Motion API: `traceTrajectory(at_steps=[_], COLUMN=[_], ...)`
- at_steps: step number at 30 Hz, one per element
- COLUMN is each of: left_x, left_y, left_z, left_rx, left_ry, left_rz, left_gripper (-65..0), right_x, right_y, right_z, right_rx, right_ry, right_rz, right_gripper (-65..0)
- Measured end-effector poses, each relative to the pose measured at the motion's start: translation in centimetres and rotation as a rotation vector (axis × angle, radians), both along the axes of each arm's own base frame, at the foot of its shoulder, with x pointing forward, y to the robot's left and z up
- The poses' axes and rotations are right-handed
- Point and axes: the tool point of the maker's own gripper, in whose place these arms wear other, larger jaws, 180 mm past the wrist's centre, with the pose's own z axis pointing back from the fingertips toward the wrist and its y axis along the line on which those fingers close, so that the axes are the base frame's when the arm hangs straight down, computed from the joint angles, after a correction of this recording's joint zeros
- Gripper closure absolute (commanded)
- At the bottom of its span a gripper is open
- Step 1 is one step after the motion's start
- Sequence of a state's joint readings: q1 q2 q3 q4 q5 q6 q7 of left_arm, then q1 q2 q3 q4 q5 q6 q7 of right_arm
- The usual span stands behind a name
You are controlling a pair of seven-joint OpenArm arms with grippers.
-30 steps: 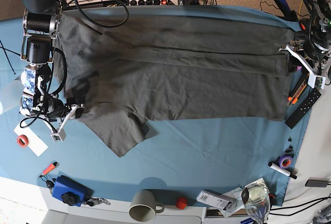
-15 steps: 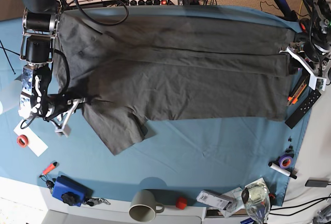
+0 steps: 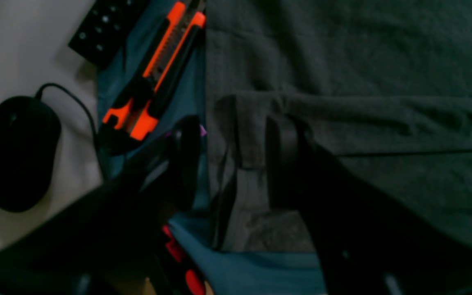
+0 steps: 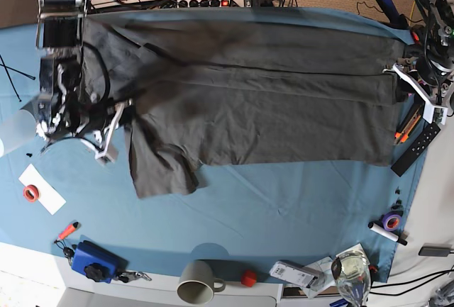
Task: Fold the T-shirt properly
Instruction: 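Pull the sleeve end of the shirt inward with the right gripper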
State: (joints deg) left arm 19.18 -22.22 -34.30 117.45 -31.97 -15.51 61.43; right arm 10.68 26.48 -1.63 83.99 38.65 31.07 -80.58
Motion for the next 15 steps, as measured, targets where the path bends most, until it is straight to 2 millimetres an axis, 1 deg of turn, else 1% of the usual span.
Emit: traceTrajectory(at_steps=[2, 6, 9, 11, 13, 15], left_x=[0.0, 0.0, -0.1, -0.1, -0.1, -0.1], left_y=[0.0, 0.1, 0.2, 0.2, 0.2, 0.2], left_z=[0.0, 0.0, -0.1, -0.1, -0.1, -0.1], left_rx=[0.000, 0.006, 0.014, 0.013, 0.013, 0.014], left_ry=[0.000, 0.002, 0.005, 0.005, 0.005, 0.005], left_rz=[0.000, 0.002, 0.004, 0.004, 0.004, 0.004], left_gripper=[-26.7, -26.7, -26.7, -26.7, -26.7, -26.7], right_x=[-1.0, -3.1, -4.6, -5.7, -6.2, -6.2], right_y=[0.2, -0.1, 0.2, 0.0, -0.5, -0.7], right_z=[0.2, 0.7, 1.3, 1.4, 1.6, 2.1], right_rx=[0.002, 0.003, 0.049, 0.058, 0.057, 0.062], right_ry=[-0.016, -0.048, -0.070, -0.070, -0.077, -0.093], right_rz=[0.006, 0.007, 0.006, 0.002, -0.014, -0.024], right_gripper=[0.0, 0.0, 0.0, 0.0, 0.0, 0.0])
